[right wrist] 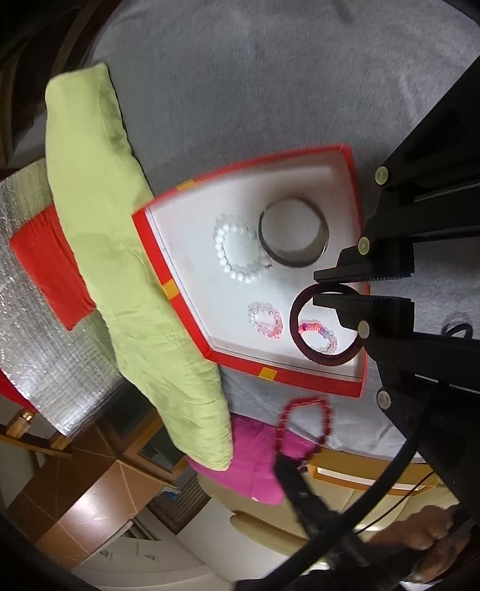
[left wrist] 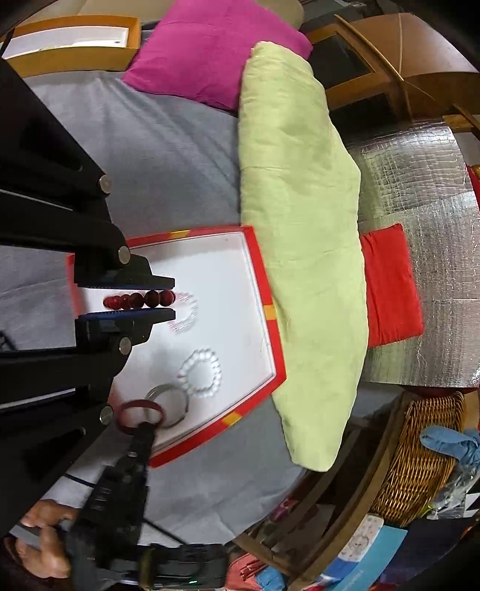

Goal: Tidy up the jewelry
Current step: 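Carry the red beaded bracelet and maroon bangle over the red box with both tools, then open the left tool to drop the red bracelet while the right tool releases the maroon bangle, then grasp the purple beaded bracelet with the right tool while the left tool reaches the black hair tie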

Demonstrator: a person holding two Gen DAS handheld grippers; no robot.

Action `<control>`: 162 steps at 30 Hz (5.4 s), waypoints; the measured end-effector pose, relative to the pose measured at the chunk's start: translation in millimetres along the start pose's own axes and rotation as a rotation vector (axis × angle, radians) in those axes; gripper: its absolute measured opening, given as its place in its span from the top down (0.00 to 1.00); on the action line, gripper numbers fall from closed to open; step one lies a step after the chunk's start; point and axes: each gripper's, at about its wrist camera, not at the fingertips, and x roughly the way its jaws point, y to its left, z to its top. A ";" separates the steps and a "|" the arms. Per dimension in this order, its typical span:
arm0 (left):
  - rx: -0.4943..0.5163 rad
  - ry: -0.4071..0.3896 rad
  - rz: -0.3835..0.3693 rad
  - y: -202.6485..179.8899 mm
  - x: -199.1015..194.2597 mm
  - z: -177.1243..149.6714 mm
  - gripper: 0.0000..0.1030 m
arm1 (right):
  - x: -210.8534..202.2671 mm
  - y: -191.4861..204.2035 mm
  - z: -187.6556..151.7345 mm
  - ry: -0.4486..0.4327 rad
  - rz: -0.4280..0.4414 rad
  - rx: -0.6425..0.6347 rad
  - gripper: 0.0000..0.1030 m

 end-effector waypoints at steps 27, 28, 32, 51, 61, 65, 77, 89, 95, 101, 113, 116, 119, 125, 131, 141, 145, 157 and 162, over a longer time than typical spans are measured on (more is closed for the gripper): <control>-0.022 0.138 0.118 15.7 131.2 58.2 0.90 | 59.5 7.8 -1.5 0.140 0.013 -0.027 0.91; -0.024 0.144 0.120 16.4 133.2 57.4 0.90 | 59.7 8.4 -1.7 0.141 0.014 -0.031 0.91; -0.022 0.154 0.112 15.7 135.6 54.1 0.90 | 58.6 6.7 -1.1 0.147 0.020 -0.022 0.91; -0.045 0.094 0.079 15.8 97.9 32.7 0.76 | 34.0 -7.0 16.9 0.068 0.046 0.047 0.84; -0.112 0.022 0.072 12.2 29.5 -41.0 0.51 | 16.2 -11.2 20.1 0.035 0.051 0.052 0.84; -0.139 0.040 0.110 14.5 10.4 -81.8 0.51 | 7.7 -12.6 19.7 0.024 0.056 0.057 0.84; -0.266 0.111 0.088 13.1 -20.2 -161.1 0.51 | -20.8 -17.0 1.5 0.028 0.046 0.054 0.84; -0.202 0.097 0.092 -20.8 -47.4 -172.4 0.51 | -43.3 -34.3 -29.2 0.112 -0.017 0.039 0.84; -0.218 0.106 0.086 -19.2 -51.4 -180.1 0.51 | -47.4 -38.2 -54.5 0.204 -0.034 0.013 0.84; -0.239 0.110 0.077 -15.5 -54.8 -185.5 0.51 | -45.0 -30.2 -83.6 0.279 -0.064 -0.046 0.84; -0.256 0.132 0.070 -11.6 -48.6 -187.2 0.51 | -25.4 -19.9 -96.6 0.344 -0.122 -0.124 0.83; -0.265 0.133 0.069 -9.3 -48.5 -186.8 0.51 | -24.5 -17.2 -97.1 0.349 -0.126 -0.148 0.83; -0.272 0.134 0.068 -7.1 -49.0 -186.1 0.51 | -27.6 -17.0 -95.3 0.344 -0.110 -0.148 0.83; -0.276 0.138 0.058 -7.3 -47.1 -184.8 0.51 | -35.8 -10.1 -97.0 0.329 -0.080 -0.198 0.77; -0.268 0.144 0.033 -13.5 -43.3 -182.1 0.51 | -21.6 -0.9 -109.4 0.348 -0.155 -0.296 0.81; -0.280 0.172 -0.058 -19.6 -26.1 -172.8 0.51 | -39.9 -22.7 -85.6 0.195 -0.229 -0.164 0.91; -0.274 0.185 -0.100 -23.5 -14.7 -168.0 0.53 | -42.4 -36.2 -79.0 0.181 -0.217 -0.076 0.91; -0.279 0.201 -0.146 -26.8 6.5 -167.2 0.91 | -53.8 -47.6 -68.3 0.128 -0.135 0.033 0.90; -0.285 0.199 -0.143 -23.4 3.7 -172.8 0.92 | -52.0 -53.9 -67.6 0.166 -0.135 0.054 0.81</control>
